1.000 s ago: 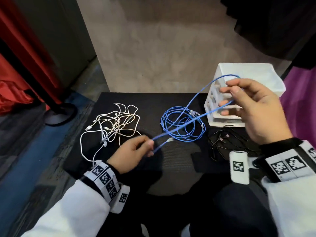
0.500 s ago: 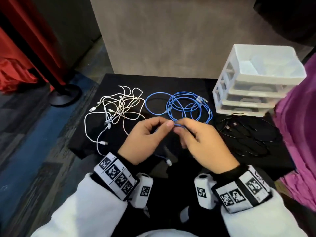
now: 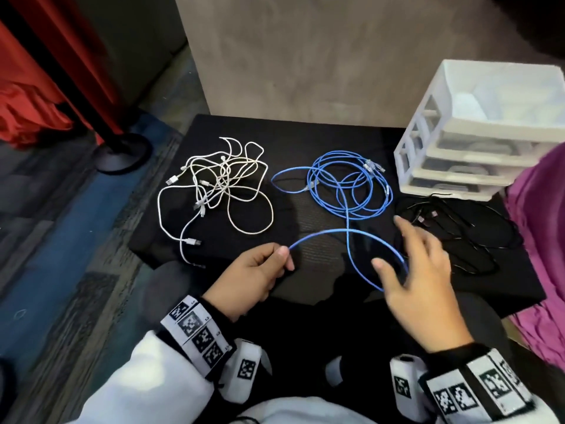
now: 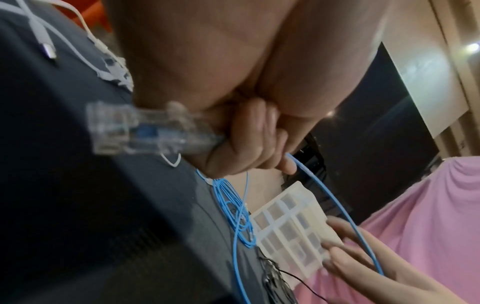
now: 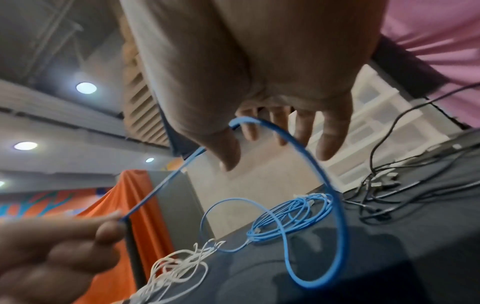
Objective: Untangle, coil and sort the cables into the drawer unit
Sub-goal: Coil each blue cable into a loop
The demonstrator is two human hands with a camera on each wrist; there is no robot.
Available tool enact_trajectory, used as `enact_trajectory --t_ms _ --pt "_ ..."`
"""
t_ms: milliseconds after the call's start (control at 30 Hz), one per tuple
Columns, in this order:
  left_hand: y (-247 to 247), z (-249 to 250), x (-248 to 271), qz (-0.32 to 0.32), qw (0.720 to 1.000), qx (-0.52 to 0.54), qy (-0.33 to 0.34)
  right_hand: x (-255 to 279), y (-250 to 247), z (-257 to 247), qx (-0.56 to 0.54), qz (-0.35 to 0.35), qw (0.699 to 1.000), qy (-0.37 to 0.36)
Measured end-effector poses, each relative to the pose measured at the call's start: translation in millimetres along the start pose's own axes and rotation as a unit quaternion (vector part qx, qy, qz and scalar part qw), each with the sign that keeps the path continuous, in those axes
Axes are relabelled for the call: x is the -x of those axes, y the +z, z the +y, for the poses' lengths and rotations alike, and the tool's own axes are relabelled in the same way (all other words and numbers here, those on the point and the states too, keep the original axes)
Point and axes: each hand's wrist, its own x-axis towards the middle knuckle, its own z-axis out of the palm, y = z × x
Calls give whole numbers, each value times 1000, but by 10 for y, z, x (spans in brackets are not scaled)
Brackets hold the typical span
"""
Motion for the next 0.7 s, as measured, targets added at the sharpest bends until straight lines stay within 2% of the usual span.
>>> enact_trajectory --t_ms 67,133,200,267,300,367,433,533,600,667,700 --pt "93 70 30 -28 999 22 -4 60 44 -160 62 -28 994 -84" --pt "191 152 31 -55 998 36 -11 61 109 -296 44 -77 989 -121" --pt "241 211 -4 -60 996 59 -15 38 152 -378 -95 -89 988 -85" --pt "244 239 -69 -37 996 84 -17 -10 110 -478 -273 -72 959 3" --pt "235 232 -97 -23 995 91 -18 -34 74 -514 -319 -49 946 25" --pt "197 166 -139 -16 996 90 -24 -78 27 -480 -345 6 938 40" --pt "140 81 -144 -64 996 60 -34 -145 -1 -358 -368 44 927 57" --pt "75 9 -112 -148 987 -36 -47 -221 -65 -147 -324 109 937 68" --pt "58 53 -101 -142 987 -50 -52 -250 -106 -45 -258 135 955 58" --pt "41 157 -104 -117 989 71 -51 -239 -97 29 -150 101 983 40" --pt "39 240 -108 -111 977 174 -53 -224 -57 68 -93 55 994 33"
